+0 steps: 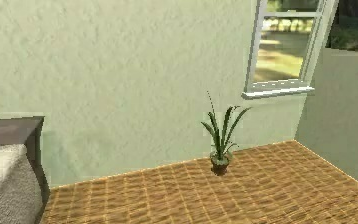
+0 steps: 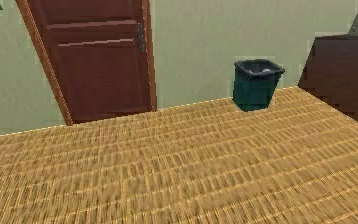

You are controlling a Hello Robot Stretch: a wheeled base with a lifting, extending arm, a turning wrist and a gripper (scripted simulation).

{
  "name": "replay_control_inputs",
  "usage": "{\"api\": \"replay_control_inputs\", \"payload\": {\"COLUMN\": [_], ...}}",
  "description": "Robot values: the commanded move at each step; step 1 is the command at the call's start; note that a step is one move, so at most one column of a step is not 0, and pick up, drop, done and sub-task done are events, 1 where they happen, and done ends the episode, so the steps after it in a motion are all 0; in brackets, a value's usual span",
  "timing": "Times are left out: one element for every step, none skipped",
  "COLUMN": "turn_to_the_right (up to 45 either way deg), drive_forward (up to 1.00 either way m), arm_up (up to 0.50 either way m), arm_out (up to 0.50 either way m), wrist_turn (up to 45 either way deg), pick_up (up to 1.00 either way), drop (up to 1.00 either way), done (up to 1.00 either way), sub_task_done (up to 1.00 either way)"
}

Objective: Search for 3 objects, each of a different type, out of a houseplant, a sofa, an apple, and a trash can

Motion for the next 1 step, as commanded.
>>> {"api": "replay_control_inputs", "payload": {"turn_to_the_right": [9.0], "drive_forward": [0.0], "arm_up": [0.0], "arm_out": [0.0], "wrist_turn": [0.0], "pick_up": [0.0], "drop": [0.0], "done": [0.0], "sub_task_done": [0.0]}}
